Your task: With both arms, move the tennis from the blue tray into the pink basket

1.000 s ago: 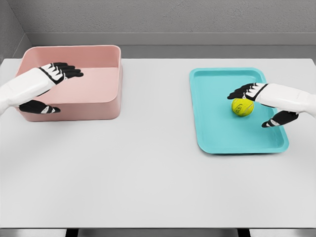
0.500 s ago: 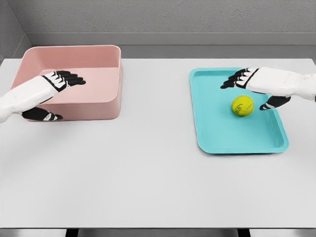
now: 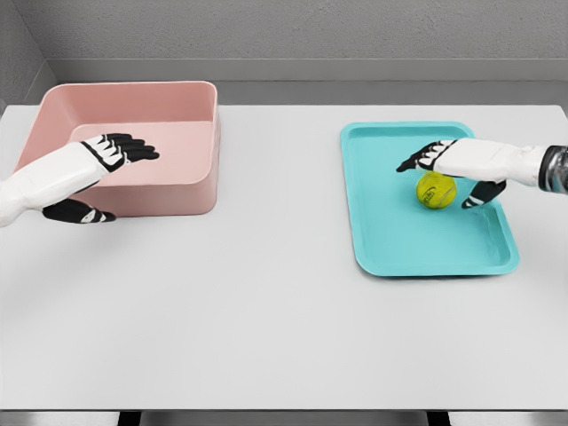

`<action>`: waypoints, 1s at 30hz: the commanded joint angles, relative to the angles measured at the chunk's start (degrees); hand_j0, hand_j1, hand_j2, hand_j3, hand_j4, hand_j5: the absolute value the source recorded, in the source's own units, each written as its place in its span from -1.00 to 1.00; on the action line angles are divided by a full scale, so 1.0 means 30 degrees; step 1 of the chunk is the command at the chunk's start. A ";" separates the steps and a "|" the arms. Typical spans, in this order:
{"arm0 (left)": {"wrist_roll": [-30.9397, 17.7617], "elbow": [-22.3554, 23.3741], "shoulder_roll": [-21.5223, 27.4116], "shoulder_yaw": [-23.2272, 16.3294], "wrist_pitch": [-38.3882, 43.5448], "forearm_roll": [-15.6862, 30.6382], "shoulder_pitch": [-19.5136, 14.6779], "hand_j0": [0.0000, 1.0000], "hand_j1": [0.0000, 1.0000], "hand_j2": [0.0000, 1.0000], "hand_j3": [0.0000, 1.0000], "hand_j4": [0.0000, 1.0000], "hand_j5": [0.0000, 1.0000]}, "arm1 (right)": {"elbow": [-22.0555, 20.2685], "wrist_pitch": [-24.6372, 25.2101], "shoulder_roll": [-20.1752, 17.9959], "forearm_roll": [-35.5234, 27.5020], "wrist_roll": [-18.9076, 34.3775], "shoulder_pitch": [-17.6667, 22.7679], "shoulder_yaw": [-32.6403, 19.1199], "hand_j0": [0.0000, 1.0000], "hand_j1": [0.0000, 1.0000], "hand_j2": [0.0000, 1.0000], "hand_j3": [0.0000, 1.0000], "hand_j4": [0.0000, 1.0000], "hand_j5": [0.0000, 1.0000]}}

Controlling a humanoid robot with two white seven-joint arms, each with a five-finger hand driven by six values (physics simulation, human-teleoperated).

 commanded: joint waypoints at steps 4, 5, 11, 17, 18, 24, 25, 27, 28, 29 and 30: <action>-0.0002 -0.0070 0.1343 0.0023 0.0008 0.0215 0.0615 1.00 1.00 1.00 1.00 1.00 1.00 | 0.0809 0.0042 0.0889 0.0390 0.0022 -0.0029 -0.0015 1.00 1.00 1.00 1.00 1.00 1.00; -0.0002 -0.0070 0.1461 -0.0035 0.0008 0.0215 0.0616 1.00 1.00 1.00 1.00 1.00 1.00 | 0.0838 0.0042 0.0860 0.0390 0.0051 -0.0029 -0.0015 1.00 1.00 1.00 1.00 1.00 1.00; -0.0002 -0.1037 0.2369 -0.0123 0.0008 0.0098 0.0527 1.00 1.00 1.00 1.00 1.00 1.00 | 0.1307 0.0042 0.1123 0.0917 0.0080 0.0000 0.0131 1.00 1.00 1.00 1.00 1.00 1.00; -0.0031 -0.2473 0.2925 -0.0094 0.0008 -0.1073 0.0351 1.00 1.00 1.00 1.00 1.00 1.00 | 0.1629 0.0042 0.1270 0.0976 0.0080 0.0000 0.0366 1.00 1.00 1.00 1.00 1.00 1.00; -0.0031 -0.2473 0.2926 -0.0094 0.0008 -0.1132 0.0322 1.00 1.00 1.00 1.00 1.00 1.00 | 0.1629 0.0042 0.1270 0.0976 0.0080 0.0000 0.0366 1.00 1.00 1.00 1.00 1.00 1.00; -0.0587 -0.2502 0.2633 -0.0123 0.0008 -0.1923 0.0146 1.00 1.00 1.00 1.00 1.00 1.00 | 0.2742 0.0042 0.1767 0.1034 0.0315 -0.0147 0.0366 1.00 1.00 1.00 1.00 1.00 1.00; -0.0734 -0.2502 0.2574 -0.0123 0.0008 -0.1836 0.0146 1.00 1.00 1.00 1.00 1.00 1.00 | 0.3006 0.0042 0.1797 0.1034 0.0344 -0.0176 0.0366 1.00 1.00 1.00 1.00 1.00 1.00; -0.0734 -0.2443 0.2574 -0.0826 0.0008 -0.0958 0.0176 1.00 1.00 1.00 1.00 1.00 1.00 | 0.3153 0.0042 0.1797 0.1034 0.0373 -0.0263 0.0366 1.00 1.00 1.00 1.00 1.00 1.00; -0.0763 -0.2443 0.2574 -0.0914 0.0008 -0.0547 0.0205 1.00 1.00 1.00 1.00 1.00 1.00 | 0.3211 0.0042 0.1826 0.1034 0.0373 -0.0322 0.0366 1.00 1.00 1.00 1.00 1.00 1.00; -0.0734 -0.2414 0.2632 -0.1207 0.0008 -0.0079 0.0176 1.00 1.00 1.00 1.00 1.00 1.00 | 0.3299 0.0042 0.1856 0.1063 0.0373 -0.0322 0.0366 1.00 1.00 1.00 1.00 1.00 1.00; -0.0734 -0.2385 0.2633 -0.1412 0.0008 0.0303 0.0205 1.00 1.00 1.00 1.00 1.00 1.00 | 0.3446 0.0042 0.1856 0.1035 0.0402 -0.0322 0.0366 1.00 1.00 1.00 1.00 1.00 1.00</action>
